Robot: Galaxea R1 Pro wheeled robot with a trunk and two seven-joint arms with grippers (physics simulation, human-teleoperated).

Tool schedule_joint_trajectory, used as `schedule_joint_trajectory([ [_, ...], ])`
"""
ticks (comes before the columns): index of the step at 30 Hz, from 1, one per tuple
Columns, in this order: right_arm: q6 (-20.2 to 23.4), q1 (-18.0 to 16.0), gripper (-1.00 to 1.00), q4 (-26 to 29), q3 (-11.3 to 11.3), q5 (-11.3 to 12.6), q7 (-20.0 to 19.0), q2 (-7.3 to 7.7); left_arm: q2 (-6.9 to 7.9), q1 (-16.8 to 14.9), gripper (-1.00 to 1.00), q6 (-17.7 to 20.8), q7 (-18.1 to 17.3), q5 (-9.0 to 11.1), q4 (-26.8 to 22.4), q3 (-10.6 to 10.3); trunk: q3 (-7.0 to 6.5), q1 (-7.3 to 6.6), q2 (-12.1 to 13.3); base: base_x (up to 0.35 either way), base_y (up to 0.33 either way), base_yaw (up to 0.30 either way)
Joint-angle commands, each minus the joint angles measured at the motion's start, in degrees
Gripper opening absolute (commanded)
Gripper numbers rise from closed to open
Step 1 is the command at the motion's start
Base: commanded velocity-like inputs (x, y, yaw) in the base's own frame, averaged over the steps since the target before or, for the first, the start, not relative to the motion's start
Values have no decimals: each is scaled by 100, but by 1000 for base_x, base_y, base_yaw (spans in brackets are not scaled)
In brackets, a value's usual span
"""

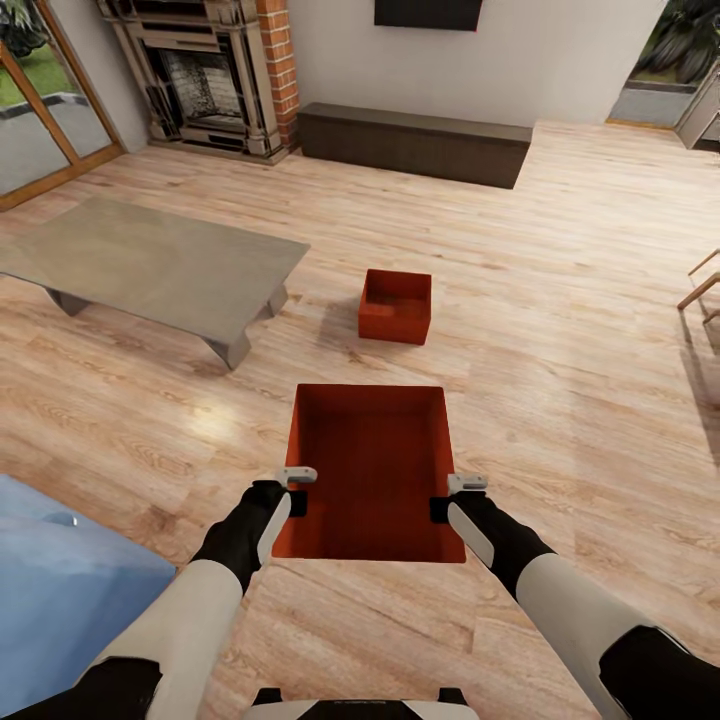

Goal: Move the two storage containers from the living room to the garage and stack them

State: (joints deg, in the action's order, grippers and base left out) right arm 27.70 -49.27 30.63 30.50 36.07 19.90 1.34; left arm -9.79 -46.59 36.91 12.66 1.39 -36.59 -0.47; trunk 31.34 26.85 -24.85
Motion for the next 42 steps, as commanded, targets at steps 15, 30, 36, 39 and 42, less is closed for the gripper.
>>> schedule_joint_trajectory([
  [15,42,-12,-100,22,44,-135,75,59,100,1,-100,269,27,-86,200,-41,-204,-85,153,0,0,0],
  [30,42,-12,-100,22,44,-128,70,59,100,1,-100,264,26,-86,197,-41,-342,-85,153,0,0,0],
  [36,42,-12,-100,22,44,-132,68,59,100,1,-100,264,26,-86,197,-41,-397,-85,153,0,0,0],
  [39,42,-12,-100,22,44,-131,68,59,100,1,-100,265,26,-86,197,-41,-425,-85,153,0,0,0],
  [42,42,-12,-100,22,44,-134,66,59,100,1,-100,262,20,-86,197,-41,-452,-85,153,0,0,0],
])
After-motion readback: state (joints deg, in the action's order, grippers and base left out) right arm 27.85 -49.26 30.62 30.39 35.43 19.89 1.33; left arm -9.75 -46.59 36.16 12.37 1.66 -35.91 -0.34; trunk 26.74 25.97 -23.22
